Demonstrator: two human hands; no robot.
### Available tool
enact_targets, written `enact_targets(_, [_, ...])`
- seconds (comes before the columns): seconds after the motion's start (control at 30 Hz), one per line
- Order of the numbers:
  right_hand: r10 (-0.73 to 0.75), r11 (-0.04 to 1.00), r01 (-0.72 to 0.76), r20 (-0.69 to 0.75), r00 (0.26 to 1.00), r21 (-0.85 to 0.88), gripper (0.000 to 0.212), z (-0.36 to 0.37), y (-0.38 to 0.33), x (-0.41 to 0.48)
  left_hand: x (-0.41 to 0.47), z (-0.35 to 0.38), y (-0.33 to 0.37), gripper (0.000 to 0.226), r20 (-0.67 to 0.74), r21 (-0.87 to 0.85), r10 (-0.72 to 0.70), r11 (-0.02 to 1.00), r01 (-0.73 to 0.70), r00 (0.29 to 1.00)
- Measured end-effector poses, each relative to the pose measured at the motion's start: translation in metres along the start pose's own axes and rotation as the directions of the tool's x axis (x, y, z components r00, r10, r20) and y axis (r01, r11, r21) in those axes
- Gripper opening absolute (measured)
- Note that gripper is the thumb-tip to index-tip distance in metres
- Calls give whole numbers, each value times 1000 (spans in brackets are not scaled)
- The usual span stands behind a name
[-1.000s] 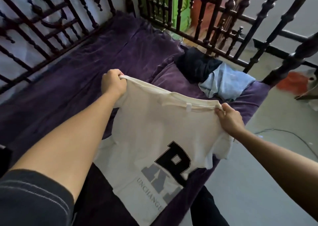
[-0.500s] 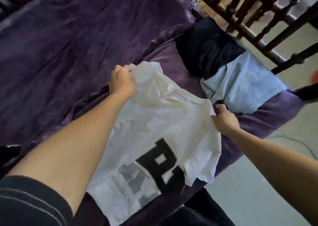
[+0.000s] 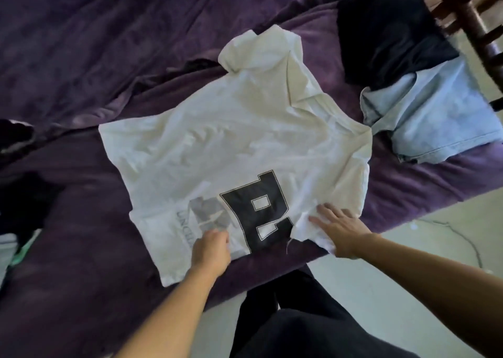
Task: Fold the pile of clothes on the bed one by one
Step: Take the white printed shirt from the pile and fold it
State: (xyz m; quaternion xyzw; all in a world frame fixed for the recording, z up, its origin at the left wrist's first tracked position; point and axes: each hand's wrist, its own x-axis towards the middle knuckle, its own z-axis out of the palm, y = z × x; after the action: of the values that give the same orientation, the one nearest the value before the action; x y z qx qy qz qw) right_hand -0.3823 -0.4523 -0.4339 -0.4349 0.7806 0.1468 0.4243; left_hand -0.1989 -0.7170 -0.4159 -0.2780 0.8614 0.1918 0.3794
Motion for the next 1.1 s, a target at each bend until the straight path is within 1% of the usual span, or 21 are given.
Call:
enact_targets(0.03, [9,999,-10,-37,999,-35,77,7,0,0,-4,16,-6,23,20,53,-3,999,2,1000])
enact_targets(0.07, [24,999,-27,-92,995,-23,73,13,0,0,-6,32,-11,31,26,108,-11,994,8,1000])
enact_targets(0.1, [38,999,-34,-171,985,24,66,19,1,0,-8,46,-17,42,9,145,-20,989,18,1000])
enact_targets(0.17, [47,992,0,-371,927,126,47,30,3,-1,-7,69,-25,57,-88,167,-27,985,42,996])
enact_targets(0.23, [60,981,44,-510,858,188,36,39,2,-2,-2,85,-30,55,-202,176,-21,983,58,979])
enact_targets(0.27, [77,976,48,-542,837,212,35,42,1,-2,2,90,-33,50,-242,176,-19,982,64,970])
enact_targets(0.33, [135,963,23,-554,822,269,30,46,-2,-7,7,95,-38,37,-264,159,-26,985,70,964])
enact_targets(0.4, [216,938,-37,-497,841,345,21,47,-6,-20,4,97,-43,32,-244,144,-37,987,74,969])
enact_targets(0.47, [295,902,-120,-390,872,414,16,47,-7,-36,-10,99,-45,37,-215,116,-39,991,65,976])
enact_targets(0.5, [318,889,-144,-360,877,435,15,46,-6,-44,-20,99,-47,40,-208,99,-34,994,56,978])
enact_targets(0.6, [356,864,-169,-336,872,475,19,31,2,-65,-47,89,-55,45,-191,63,-24,997,37,981])
enact_targets(0.67, [384,845,-172,-351,854,506,21,12,10,-73,-56,73,-64,39,-182,67,-40,996,53,983])
enact_targets(0.73, [414,829,-159,-397,819,537,21,-17,21,-76,-58,53,-72,29,-198,79,-71,993,89,978])
enact_targets(0.8, [411,829,-106,-469,782,549,25,-50,32,-72,-56,31,-82,25,-227,59,-124,988,141,966])
enact_targets(0.83, [402,833,-82,-496,770,547,22,-67,35,-66,-54,20,-87,22,-245,39,-155,985,170,957])
enact_targets(0.9, [379,852,-55,-540,751,521,12,-102,38,-46,-45,-3,-97,17,-293,-48,-229,973,225,928])
enact_targets(1.0, [370,852,-31,-560,742,522,18,-158,39,-2,-23,-45,-107,17,-377,-256,-343,931,259,861])
enact_targets(1.1, [352,860,-7,-582,733,511,14,-217,40,46,11,-96,-115,19,-442,-321,-397,907,271,805])
